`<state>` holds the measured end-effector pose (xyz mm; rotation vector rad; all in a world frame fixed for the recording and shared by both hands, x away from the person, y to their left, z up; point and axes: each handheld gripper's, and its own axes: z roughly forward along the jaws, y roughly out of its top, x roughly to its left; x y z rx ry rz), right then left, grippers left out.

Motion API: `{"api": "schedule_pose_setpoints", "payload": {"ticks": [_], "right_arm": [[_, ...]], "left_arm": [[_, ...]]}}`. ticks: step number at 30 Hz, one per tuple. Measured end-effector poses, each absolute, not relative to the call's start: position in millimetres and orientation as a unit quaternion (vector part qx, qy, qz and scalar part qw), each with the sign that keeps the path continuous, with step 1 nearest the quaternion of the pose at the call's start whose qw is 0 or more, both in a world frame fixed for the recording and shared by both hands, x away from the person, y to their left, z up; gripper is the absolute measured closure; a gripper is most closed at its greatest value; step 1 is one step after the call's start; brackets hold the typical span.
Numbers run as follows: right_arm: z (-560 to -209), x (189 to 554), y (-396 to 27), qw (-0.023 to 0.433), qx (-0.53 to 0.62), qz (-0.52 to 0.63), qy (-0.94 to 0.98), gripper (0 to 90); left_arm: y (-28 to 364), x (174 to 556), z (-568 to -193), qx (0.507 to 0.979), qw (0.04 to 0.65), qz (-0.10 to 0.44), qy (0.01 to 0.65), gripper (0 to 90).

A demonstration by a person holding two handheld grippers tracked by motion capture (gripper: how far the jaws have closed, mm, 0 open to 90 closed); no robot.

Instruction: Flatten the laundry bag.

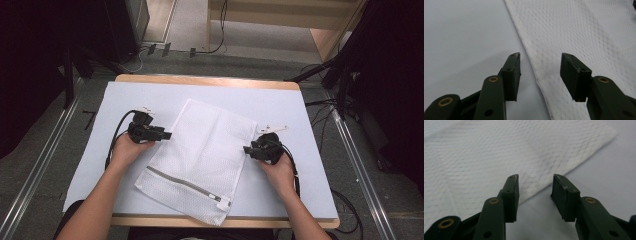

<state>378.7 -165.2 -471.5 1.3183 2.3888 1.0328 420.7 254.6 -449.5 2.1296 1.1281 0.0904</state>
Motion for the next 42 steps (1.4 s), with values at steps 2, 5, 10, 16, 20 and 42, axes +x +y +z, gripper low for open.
{"api": "schedule_pose_setpoints", "payload": {"ticks": [2,5,10,16,20,42], "right_arm": [[-472,380,-162,0.113,0.451,0.354,0.812,57.5],[-472,379,-157,0.125,0.445,0.349,0.815,58.5],[-473,381,-152,0.143,0.44,0.348,0.815,70.3],[-473,384,-147,0.136,0.439,0.35,0.816,85.8],[-472,387,-146,0.129,0.444,0.347,0.816,89.1],[-464,422,-141,0.114,0.455,0.351,0.81,90.0]], "left_arm": [[252,422,-451,0.827,0.356,0.037,0.434,51.9],[249,422,-454,0.831,0.352,0.038,0.429,52.7],[244,421,-455,0.833,0.354,0.038,0.424,59.9],[241,420,-456,0.831,0.347,0.028,0.433,73.6],[240,419,-455,0.836,0.337,0.036,0.431,84.8],[260,410,-443,0.806,0.364,0.034,0.465,90.0]]}}
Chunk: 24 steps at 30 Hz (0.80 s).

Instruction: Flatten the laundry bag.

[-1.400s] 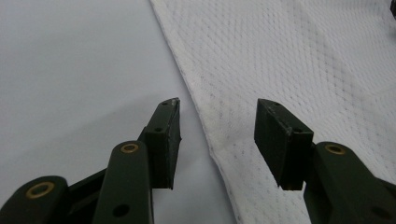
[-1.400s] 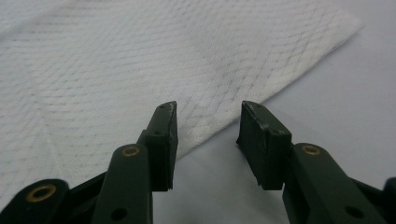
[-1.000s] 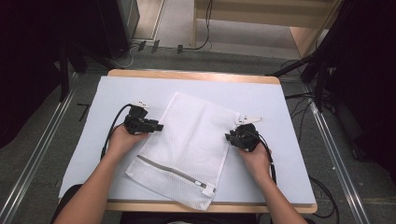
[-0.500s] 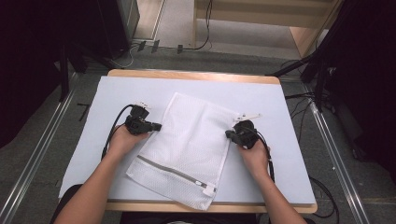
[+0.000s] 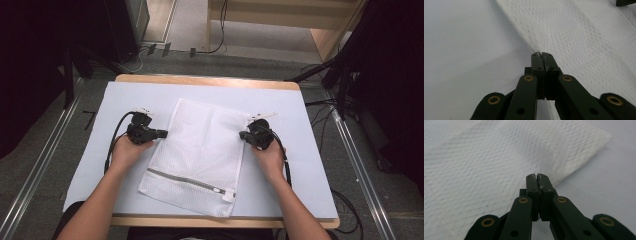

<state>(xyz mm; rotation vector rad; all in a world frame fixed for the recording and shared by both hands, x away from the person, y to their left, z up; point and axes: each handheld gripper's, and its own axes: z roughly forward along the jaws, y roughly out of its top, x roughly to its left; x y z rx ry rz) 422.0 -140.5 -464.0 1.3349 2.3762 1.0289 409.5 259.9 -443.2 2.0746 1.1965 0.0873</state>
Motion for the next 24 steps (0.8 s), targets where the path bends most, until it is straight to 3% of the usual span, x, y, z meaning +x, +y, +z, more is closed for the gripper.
{"api": "schedule_pose_setpoints", "payload": {"ticks": [14,24], "right_arm": [[-462,450,-128,0.093,0.45,0.349,0.817,90.0],[-460,471,-122,0.101,0.45,0.35,0.815,90.0]], "left_arm": [[275,396,-442,0.783,0.372,0.035,0.497,90.0],[274,415,-447,0.769,0.375,0.055,0.515,90.0]]}}
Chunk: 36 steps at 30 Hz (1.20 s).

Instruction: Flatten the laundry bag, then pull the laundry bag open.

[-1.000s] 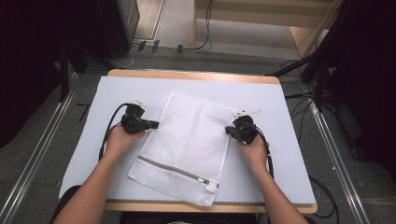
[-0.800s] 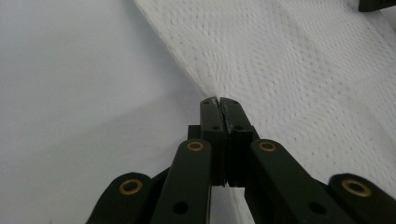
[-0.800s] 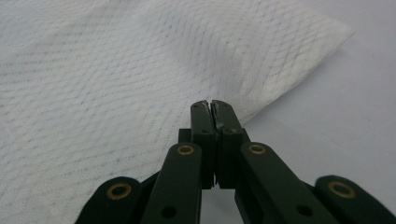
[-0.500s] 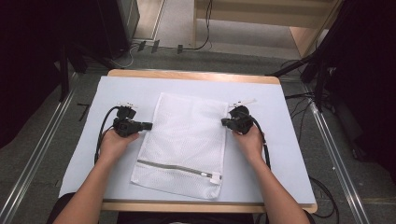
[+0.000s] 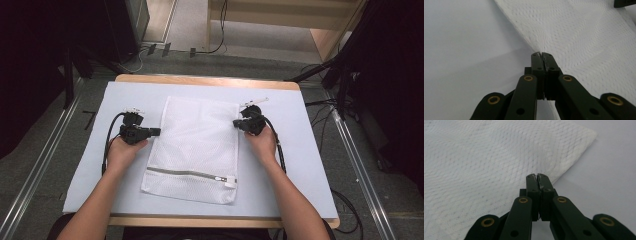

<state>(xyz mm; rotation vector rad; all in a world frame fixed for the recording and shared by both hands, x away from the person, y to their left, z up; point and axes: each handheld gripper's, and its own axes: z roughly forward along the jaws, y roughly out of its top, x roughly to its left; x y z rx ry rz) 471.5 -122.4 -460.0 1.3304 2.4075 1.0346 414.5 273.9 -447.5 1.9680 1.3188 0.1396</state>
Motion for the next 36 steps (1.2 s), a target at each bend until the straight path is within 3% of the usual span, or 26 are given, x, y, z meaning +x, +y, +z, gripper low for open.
{"api": "schedule_pose_setpoints", "payload": {"ticks": [10,19,24,36], "right_arm": [[-461,494,-125,0.097,0.45,0.362,0.81,89.8],[-457,485,-133,0.091,0.448,0.372,0.808,72.1],[-450,473,-140,0.096,0.441,0.381,0.807,69.6],[-436,436,-148,0.088,0.427,0.401,0.806,65.3]], "left_arm": [[272,416,-449,0.772,0.367,0.057,0.516,89.3],[273,413,-447,0.782,0.368,0.055,0.501,60.7],[272,409,-440,0.784,0.372,0.055,0.494,48.7],[255,401,-423,0.798,0.383,0.035,0.464,42.0]]}}
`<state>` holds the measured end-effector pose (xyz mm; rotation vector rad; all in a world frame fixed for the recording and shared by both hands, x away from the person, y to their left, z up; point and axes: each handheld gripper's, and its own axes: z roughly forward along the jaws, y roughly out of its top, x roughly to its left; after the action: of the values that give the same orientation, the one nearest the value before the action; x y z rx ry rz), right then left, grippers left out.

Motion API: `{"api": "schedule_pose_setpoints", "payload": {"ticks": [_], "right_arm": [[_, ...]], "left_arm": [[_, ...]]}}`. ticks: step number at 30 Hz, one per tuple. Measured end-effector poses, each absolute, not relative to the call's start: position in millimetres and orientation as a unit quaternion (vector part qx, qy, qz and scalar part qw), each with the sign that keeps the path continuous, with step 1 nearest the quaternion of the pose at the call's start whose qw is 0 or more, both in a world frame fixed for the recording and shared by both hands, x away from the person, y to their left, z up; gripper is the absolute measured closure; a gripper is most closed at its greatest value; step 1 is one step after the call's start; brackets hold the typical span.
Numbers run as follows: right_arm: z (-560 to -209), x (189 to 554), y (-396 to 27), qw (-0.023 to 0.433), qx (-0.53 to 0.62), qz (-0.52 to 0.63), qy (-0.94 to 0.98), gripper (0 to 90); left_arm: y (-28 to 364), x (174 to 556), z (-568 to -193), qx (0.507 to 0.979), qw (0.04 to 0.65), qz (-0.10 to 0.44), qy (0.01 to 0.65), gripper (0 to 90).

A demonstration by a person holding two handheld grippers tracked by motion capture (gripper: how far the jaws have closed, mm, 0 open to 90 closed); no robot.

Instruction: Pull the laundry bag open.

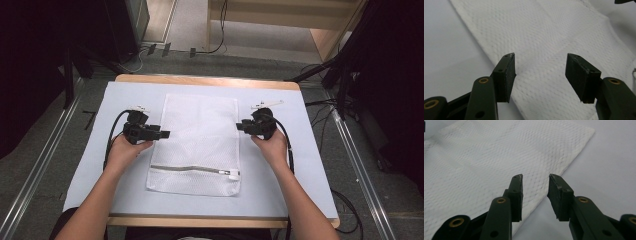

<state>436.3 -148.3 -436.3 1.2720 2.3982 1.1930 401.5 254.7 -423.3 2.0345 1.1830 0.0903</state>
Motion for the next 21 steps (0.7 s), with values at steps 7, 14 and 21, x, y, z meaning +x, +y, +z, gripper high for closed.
{"api": "schedule_pose_setpoints", "payload": {"ticks": [7,14,21], "right_arm": [[-435,413,-146,0.082,0.408,0.404,0.815,64.0],[-439,391,-143,0.075,0.389,0.402,0.826,63.1],[-442,372,-139,0.061,0.377,0.403,0.832,64.8]], "left_arm": [[240,395,-417,0.813,0.385,0.028,0.435,41.5],[231,384,-412,0.821,0.385,0.03,0.421,40.9],[220,370,-407,0.83,0.384,0.027,0.403,40.6]]}}
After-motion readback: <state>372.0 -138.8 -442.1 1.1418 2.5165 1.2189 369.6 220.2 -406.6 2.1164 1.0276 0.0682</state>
